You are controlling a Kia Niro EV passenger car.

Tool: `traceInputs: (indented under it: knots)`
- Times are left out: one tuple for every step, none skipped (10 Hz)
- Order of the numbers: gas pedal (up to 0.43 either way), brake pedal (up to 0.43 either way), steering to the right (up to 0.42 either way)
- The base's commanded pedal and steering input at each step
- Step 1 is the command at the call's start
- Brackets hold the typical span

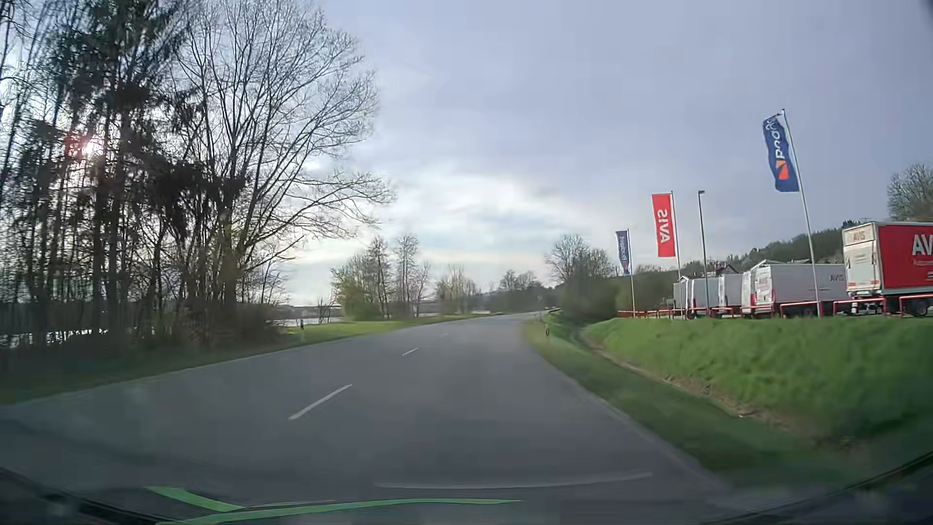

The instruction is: Follow the waypoints while adhering to traffic rules and regulations

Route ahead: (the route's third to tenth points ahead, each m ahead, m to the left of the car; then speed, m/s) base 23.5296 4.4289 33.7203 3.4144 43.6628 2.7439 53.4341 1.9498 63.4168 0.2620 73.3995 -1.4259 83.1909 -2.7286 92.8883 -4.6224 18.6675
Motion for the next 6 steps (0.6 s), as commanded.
traceInputs:
  knots:
    - [0.138, 0.0, 0.008]
    - [0.138, 0.0, 0.008]
    - [0.138, 0.0, 0.008]
    - [0.138, 0.0, 0.008]
    - [0.138, 0.0, 0.008]
    - [0.138, 0.0, 0.008]
